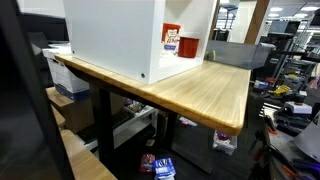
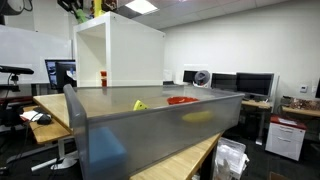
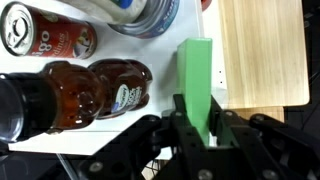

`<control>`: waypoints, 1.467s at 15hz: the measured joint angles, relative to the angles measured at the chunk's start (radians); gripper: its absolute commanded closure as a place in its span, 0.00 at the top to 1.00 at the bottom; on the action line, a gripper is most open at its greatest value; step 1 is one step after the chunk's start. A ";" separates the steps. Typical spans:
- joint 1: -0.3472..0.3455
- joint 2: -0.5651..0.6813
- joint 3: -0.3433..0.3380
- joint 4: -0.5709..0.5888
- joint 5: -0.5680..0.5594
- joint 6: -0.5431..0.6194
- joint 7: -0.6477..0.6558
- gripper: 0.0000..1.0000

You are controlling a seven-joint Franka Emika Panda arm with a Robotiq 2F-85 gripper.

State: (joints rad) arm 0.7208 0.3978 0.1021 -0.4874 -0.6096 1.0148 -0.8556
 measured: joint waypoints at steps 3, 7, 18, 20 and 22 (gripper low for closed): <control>0.000 0.005 -0.005 0.008 0.000 0.000 0.000 0.27; 0.001 0.015 -0.017 0.021 0.000 0.000 0.000 0.51; 0.003 0.048 -0.057 0.028 -0.001 0.000 -0.006 0.99; 0.005 0.050 -0.061 0.029 -0.001 0.000 -0.006 1.00; 0.006 0.050 -0.065 0.030 -0.001 0.001 -0.006 1.00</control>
State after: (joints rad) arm 0.7268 0.4477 0.0368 -0.4573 -0.6101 1.0156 -0.8612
